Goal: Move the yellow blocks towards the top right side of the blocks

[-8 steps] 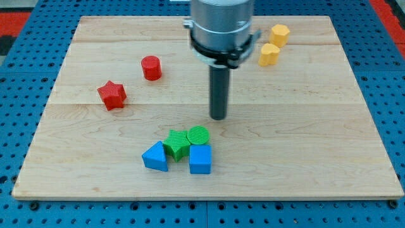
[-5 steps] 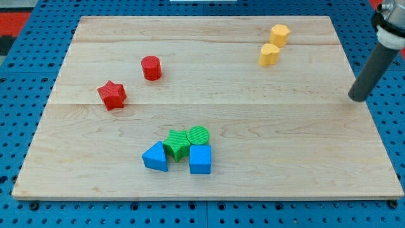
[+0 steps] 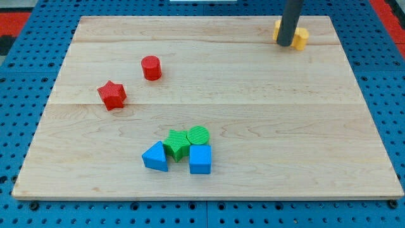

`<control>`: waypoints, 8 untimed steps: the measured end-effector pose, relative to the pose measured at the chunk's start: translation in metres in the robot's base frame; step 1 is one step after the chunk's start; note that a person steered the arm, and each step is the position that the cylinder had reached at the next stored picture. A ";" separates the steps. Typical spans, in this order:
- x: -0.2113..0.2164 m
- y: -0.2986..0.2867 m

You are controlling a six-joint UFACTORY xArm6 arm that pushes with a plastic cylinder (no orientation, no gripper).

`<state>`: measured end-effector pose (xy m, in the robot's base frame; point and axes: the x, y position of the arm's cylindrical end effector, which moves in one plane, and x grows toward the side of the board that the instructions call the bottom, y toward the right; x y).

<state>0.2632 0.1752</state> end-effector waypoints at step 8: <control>0.197 -0.338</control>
